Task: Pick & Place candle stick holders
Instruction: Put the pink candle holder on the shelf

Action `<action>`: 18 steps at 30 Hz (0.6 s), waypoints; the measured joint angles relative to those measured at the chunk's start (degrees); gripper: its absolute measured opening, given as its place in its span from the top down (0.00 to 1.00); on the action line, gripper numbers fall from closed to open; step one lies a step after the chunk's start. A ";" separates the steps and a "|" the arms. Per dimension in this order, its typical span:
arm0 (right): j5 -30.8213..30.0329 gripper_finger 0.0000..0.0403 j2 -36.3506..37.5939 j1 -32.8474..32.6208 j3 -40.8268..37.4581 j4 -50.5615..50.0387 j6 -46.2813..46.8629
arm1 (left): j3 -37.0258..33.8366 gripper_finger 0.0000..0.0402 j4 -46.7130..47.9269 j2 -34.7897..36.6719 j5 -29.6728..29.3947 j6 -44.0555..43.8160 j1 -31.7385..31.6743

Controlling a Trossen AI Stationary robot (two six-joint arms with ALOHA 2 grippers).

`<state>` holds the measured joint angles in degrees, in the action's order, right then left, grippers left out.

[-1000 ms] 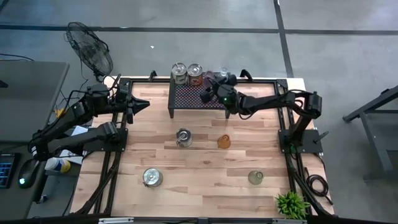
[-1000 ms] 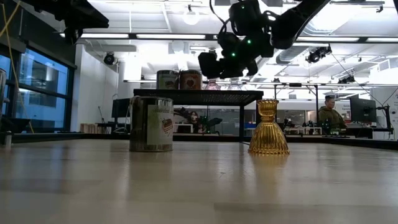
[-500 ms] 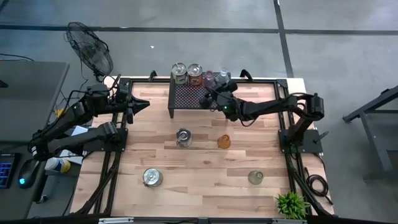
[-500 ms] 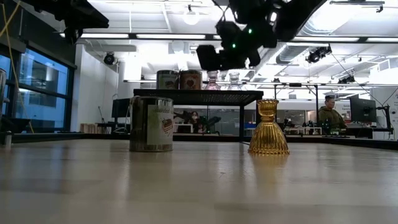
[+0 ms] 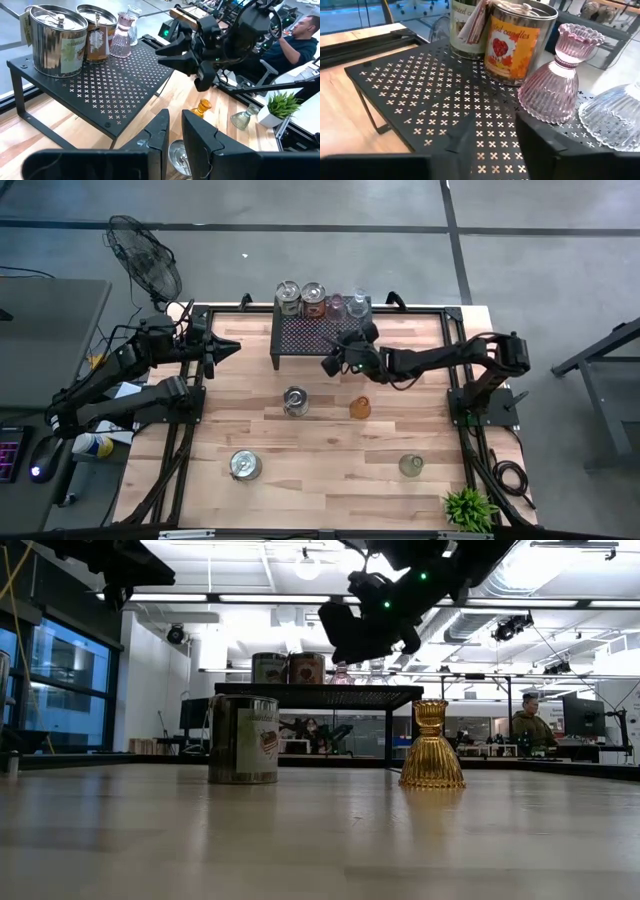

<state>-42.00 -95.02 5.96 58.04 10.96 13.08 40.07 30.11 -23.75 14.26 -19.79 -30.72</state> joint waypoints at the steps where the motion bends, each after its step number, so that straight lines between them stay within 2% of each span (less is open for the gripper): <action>1: 0.27 0.75 0.00 0.47 0.00 -0.03 0.00 | 0.00 0.88 0.01 -0.01 0.00 0.00 -0.01; 6: 5.25 0.97 0.00 4.20 -0.16 -0.88 1.05 | 0.00 0.88 0.00 0.00 -0.05 0.50 -0.02; 13: 17.85 0.99 -1.25 10.85 -0.85 -1.32 6.59 | 0.00 0.88 0.00 -0.02 -0.33 1.52 -0.02; 18: 19.72 1.00 -2.82 12.37 -0.85 1.04 7.05 | 0.00 0.88 0.00 -0.01 -0.44 1.51 -0.02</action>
<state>-22.28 -97.84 18.34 57.19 12.00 20.13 40.07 30.11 -23.76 13.82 -18.28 -30.74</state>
